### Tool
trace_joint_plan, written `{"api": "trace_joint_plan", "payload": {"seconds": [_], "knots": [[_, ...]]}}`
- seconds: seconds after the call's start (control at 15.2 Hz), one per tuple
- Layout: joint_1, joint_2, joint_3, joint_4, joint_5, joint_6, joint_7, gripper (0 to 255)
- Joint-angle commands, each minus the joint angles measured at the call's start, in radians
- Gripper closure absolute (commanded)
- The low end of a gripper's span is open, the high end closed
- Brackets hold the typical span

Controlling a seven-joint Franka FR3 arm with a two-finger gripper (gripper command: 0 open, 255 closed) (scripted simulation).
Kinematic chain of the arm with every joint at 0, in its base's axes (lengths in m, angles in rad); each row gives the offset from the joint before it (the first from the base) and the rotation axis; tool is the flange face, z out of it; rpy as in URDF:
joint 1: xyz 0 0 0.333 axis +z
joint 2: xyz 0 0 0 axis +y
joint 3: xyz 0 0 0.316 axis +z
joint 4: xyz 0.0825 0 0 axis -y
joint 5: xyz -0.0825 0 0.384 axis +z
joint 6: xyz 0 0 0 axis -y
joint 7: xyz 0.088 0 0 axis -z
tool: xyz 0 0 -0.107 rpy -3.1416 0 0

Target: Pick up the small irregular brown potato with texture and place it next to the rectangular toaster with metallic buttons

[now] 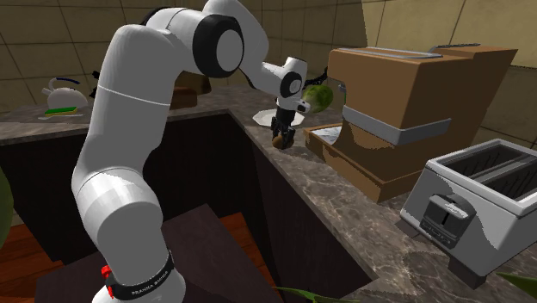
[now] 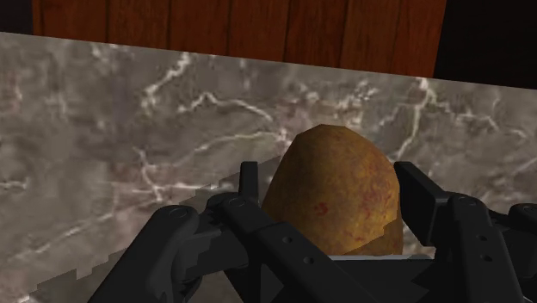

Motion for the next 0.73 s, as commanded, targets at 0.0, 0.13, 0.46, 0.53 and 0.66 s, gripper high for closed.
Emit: {"api": "trace_joint_plan", "payload": {"seconds": [0.0,0.13,0.46,0.53,0.66], "knots": [[0.0,0.0,0.0,0.0,0.0,0.0,0.0,255],[0.0,0.0,0.0,0.0,0.0,0.0,0.0,255],[-0.001,-0.013,0.001,0.009,0.002,-0.021,0.001,255],[-0.002,-0.019,0.002,0.014,0.003,-0.032,0.001,255],[-0.002,-0.03,0.003,0.026,0.005,-0.055,0.003,255]]}}
